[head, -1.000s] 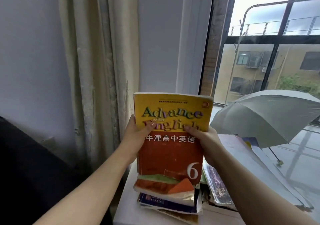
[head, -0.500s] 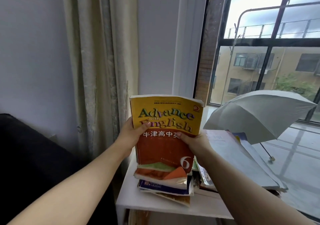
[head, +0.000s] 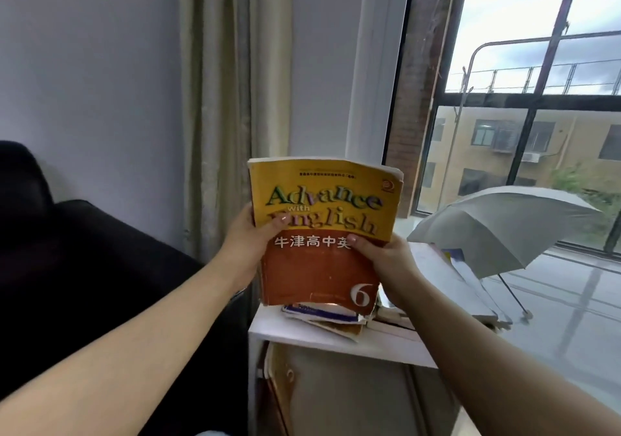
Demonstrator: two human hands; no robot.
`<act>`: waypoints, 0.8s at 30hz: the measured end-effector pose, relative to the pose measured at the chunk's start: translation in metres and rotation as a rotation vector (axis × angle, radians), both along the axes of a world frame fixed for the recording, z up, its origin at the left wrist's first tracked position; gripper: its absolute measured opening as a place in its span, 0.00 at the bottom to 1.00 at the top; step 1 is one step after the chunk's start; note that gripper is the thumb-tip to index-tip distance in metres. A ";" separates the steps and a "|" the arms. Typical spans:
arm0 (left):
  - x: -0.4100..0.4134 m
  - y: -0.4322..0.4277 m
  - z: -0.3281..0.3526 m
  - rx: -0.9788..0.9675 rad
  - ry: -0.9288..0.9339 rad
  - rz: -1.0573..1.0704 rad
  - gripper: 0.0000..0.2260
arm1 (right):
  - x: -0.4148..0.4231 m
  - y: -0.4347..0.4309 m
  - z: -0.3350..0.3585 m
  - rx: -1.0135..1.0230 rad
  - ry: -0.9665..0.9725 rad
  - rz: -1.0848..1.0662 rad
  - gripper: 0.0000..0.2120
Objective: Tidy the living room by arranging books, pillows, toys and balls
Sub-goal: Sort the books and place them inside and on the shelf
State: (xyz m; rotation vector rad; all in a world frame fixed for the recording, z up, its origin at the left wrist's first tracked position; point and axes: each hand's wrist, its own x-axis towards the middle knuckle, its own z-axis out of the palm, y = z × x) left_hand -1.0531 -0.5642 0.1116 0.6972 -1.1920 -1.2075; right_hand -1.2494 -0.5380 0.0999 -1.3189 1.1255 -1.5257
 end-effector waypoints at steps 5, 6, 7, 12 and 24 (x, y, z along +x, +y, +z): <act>0.016 0.035 -0.041 0.042 -0.303 -0.075 0.13 | -0.005 0.037 -0.054 0.103 0.043 -0.038 0.06; 0.019 0.039 -0.049 0.044 -0.354 -0.098 0.12 | -0.007 0.041 -0.065 0.120 0.056 -0.044 0.07; 0.021 0.043 -0.061 0.053 -0.409 -0.115 0.11 | -0.008 0.046 -0.080 0.147 0.058 -0.050 0.07; 0.028 0.038 -0.111 0.122 -0.577 -0.130 0.10 | -0.014 0.052 -0.142 0.274 0.095 -0.084 0.07; 0.009 -0.011 -0.213 0.067 -1.225 -0.184 0.06 | -0.038 0.007 -0.252 0.634 0.344 -0.099 0.04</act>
